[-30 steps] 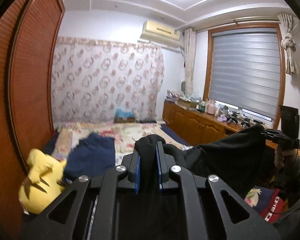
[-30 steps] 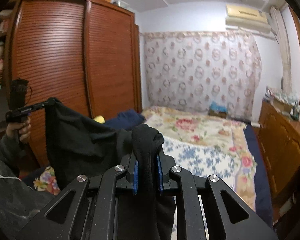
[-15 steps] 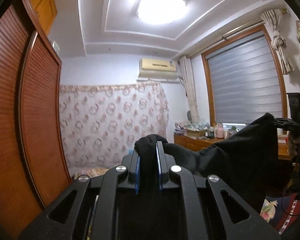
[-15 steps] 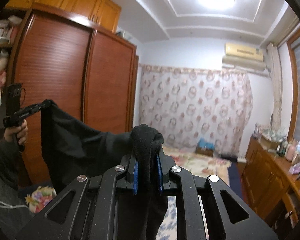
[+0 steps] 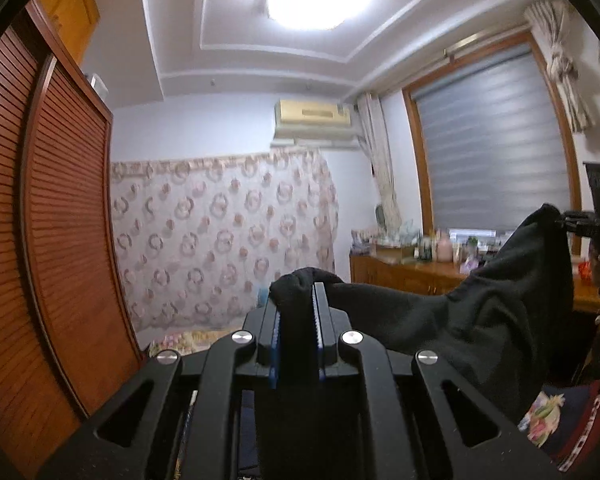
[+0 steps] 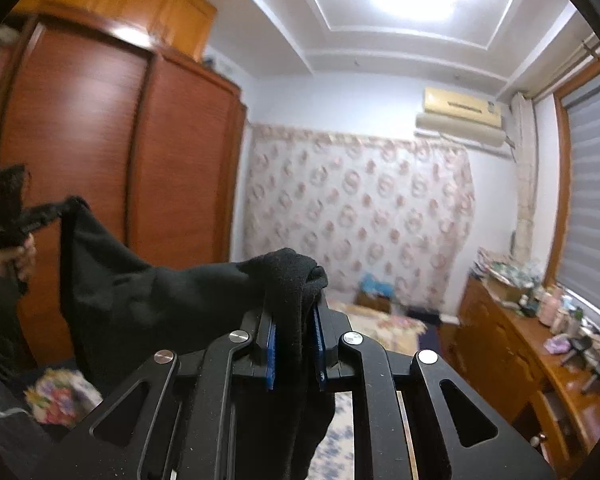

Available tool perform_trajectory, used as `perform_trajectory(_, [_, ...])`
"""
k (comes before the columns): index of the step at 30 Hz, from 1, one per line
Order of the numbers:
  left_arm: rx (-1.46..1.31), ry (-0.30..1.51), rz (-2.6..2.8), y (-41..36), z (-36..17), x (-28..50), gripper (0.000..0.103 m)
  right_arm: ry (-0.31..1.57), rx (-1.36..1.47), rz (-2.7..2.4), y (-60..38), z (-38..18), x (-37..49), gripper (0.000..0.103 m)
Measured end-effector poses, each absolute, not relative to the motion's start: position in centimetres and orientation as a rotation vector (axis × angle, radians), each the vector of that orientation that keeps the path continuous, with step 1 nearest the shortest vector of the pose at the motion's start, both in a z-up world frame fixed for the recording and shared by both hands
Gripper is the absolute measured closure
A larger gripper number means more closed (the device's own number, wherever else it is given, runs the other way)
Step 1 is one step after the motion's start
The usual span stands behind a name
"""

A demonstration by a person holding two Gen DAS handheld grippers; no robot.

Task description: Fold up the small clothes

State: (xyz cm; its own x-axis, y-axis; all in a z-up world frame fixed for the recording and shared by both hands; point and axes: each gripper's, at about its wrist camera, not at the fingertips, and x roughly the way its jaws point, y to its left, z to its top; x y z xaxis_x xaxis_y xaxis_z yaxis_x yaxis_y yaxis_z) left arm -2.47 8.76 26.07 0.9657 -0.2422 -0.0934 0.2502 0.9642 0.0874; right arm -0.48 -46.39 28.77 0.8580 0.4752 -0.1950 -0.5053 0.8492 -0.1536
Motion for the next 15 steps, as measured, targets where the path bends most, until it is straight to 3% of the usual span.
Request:
perform_trajectory(4, [0.110,0.169,-0.242,6.1,22.5,2.9,0.092,0.265,-0.215,0.481,-47.0,25.0,5.1,0.091])
perform_trajectory(11, [0.206,0.409,-0.216,1.4,10.5,17.4,0.092,0.472,-0.191,0.470,-48.4,12.7,17.6,0.091])
perform_trajectory(15, [0.236,0.509,-0.203,-0.4,6.2,21.9,0.092,0.582,-0.127,0.456,-49.1,6.5,24.5,0.091])
